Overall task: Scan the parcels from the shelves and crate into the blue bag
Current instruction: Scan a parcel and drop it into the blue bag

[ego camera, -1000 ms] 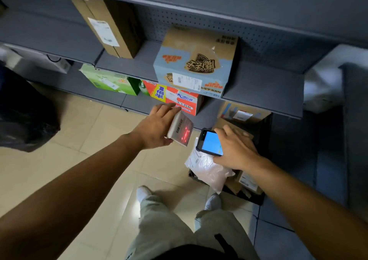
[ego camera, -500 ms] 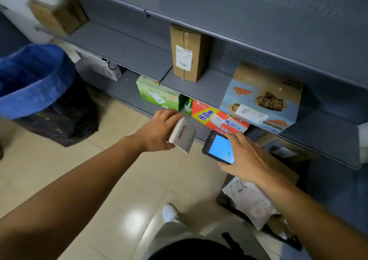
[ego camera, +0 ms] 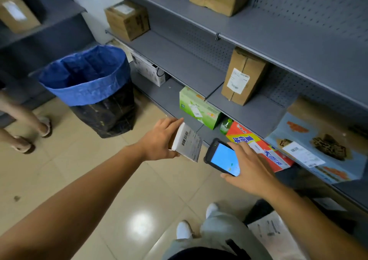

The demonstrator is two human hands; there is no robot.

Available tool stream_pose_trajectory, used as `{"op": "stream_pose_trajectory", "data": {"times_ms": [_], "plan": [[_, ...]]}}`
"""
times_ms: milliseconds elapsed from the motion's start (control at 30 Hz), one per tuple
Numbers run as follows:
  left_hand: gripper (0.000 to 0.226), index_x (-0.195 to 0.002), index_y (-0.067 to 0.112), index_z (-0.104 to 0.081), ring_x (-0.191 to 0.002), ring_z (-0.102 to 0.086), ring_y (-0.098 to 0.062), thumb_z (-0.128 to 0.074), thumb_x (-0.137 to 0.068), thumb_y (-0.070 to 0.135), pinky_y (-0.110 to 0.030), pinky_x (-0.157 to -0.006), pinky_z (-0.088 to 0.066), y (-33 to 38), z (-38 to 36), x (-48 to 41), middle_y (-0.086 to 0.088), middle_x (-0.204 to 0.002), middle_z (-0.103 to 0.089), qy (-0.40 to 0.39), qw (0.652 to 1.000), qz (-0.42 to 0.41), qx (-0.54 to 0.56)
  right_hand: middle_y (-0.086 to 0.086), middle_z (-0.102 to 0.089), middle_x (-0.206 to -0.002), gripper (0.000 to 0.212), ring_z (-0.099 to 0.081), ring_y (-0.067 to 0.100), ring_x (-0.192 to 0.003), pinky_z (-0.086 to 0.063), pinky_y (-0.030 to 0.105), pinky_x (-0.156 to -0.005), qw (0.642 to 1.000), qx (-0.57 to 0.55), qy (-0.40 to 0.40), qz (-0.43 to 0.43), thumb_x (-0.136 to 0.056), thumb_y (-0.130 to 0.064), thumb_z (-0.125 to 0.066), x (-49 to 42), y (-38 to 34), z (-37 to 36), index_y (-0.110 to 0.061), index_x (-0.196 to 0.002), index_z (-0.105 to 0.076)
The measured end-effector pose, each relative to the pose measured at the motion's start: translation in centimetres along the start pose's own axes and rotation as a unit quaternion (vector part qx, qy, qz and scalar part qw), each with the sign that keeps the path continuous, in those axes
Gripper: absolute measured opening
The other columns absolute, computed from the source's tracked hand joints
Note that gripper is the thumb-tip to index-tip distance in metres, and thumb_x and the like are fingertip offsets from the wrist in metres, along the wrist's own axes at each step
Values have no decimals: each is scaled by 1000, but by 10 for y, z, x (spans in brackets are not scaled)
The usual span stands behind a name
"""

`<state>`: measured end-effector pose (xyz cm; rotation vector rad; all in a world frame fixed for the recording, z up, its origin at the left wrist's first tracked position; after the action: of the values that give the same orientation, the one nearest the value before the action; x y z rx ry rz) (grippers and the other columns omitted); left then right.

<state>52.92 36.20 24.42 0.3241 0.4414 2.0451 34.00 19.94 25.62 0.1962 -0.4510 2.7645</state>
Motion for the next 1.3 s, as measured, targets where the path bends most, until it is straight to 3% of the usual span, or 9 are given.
{"op": "stream_pose_trajectory", "data": {"times_ms": [167,400,500,733,900,1100,1200,1300], "plan": [[120,-161,28,-18,-132,-36,-24,-90,-66,45,-42,-115,-36,-43,19,-9,-4,-148,-36,65,988,109,90,-9,-38,-122,90,-52,17,-108,-51,33,-82,997,-78,-10,9,-67,-57,-76,-50,0,-4,-33,-141,-29],[119,-158,40,-11,-137,-33,-12,-85,-65,45,-34,-114,-34,-100,82,-5,4,-148,-32,208,931,246,173,-13,-39,-124,91,-52,15,-111,-51,31,-85,986,-153,-31,65,-63,-56,-74,-168,-21,11,-34,-141,-32],[118,-159,40,-12,-137,-30,-6,-84,-65,35,-32,-117,-32,-117,99,5,5,-148,-30,261,902,289,185,-13,-40,-131,92,-51,13,-114,-48,29,-90,977,-185,-28,102,-65,-54,-76,-219,-43,26,-33,-143,-33],[118,-160,39,-9,-137,-30,2,-88,-72,34,-17,-109,-29,-168,124,19,13,-151,-30,332,856,351,184,-19,-41,-123,88,-51,10,-107,-48,31,-86,961,-211,-36,176,-67,-54,-80,-308,-126,53,-39,-140,-32],[117,-158,45,-10,-130,-34,3,-86,-71,32,5,-95,-27,-231,143,20,13,-144,-33,331,846,374,185,-21,-41,-117,85,-52,8,-101,-52,33,-82,957,-203,-55,200,-66,-57,-77,-367,-191,44,-45,-136,-31],[117,-158,44,-13,-135,-28,13,-88,-70,31,-29,-107,-47,-342,188,18,17,-145,-32,360,829,369,214,-18,-42,-114,85,-55,12,-100,-54,37,-80,960,-197,-59,188,-65,-56,-78,-449,-279,21,-48,-135,-31],[118,-159,42,-12,-134,-29,11,-89,-70,33,-35,-109,-47,-404,206,12,11,-148,-34,346,829,375,228,-18,-42,-115,88,-54,10,-103,-54,37,-82,963,-197,-64,170,-64,-56,-80,-488,-316,16,-46,-137,-32],[120,-161,37,-13,-130,-36,1,-84,-65,48,-37,-110,-45,-457,222,0,6,-144,-35,328,834,379,232,-17,-42,-116,89,-52,9,-104,-53,35,-82,964,-209,-46,156,-64,-56,-82,-522,-344,16,-41,-139,-35]]}}
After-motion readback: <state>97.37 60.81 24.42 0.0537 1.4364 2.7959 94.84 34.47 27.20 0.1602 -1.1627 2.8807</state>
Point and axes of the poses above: each hand's wrist, its own x-axis away from the middle knuckle, its own z-axis out of the back of the hand, y = z × x, the point moved 10 cm from there along -x, towards the middle knuckle
